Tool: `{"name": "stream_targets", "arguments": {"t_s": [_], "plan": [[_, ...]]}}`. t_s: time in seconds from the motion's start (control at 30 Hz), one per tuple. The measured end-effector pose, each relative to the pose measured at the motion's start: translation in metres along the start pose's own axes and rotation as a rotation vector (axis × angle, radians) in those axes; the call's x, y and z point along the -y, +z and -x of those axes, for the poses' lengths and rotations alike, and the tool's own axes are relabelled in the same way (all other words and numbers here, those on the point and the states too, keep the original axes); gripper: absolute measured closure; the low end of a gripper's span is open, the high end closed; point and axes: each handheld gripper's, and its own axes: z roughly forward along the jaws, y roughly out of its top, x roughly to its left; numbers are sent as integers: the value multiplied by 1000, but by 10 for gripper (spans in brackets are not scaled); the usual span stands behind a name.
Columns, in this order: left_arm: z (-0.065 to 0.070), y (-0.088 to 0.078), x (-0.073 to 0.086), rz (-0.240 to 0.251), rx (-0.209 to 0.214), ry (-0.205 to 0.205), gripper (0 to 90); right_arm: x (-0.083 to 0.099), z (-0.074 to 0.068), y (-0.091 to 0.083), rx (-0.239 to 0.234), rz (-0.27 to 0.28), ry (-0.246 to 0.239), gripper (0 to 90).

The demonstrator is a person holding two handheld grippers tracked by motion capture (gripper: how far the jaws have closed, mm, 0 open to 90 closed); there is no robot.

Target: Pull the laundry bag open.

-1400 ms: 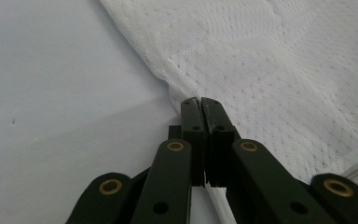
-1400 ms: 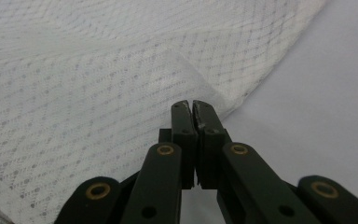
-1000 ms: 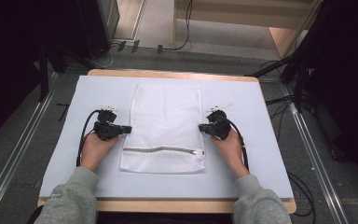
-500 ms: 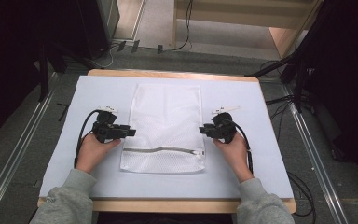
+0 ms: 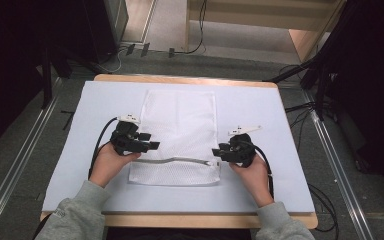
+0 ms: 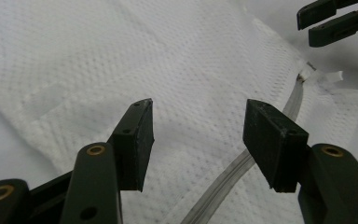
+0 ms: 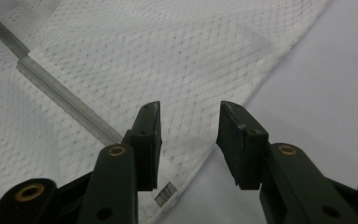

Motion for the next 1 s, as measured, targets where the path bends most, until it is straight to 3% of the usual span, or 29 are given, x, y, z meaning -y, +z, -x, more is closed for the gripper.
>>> {"name": "stream_targets", "arguments": {"t_s": [0.1, 0.23, 0.5, 0.67, 0.87, 0.93, 1.0], "plan": [[6, 4, -3, -4, 9, 21, 422, 4, 0, -4, 1, 3, 5, 596], [12, 11, -6, -1, 52, 29, 424, 8, -3, -6, 0, -4, 13, 594], [25, 24, -13, -13, 77, 47, 471, 12, -7, -5, -5, -17, 18, 640], [32, 30, -15, -32, 92, 61, 564, 14, -8, -4, -2, -25, 20, 649], [41, 35, -17, -28, 149, 72, 737, 15, -9, -5, 3, -25, 26, 664], [46, 41, -16, -42, 178, 91, 823, 15, -9, -4, -13, -22, 28, 696], [51, 46, -16, -60, 180, 107, 877, 14, -10, -3, -19, -25, 30, 717]]}}
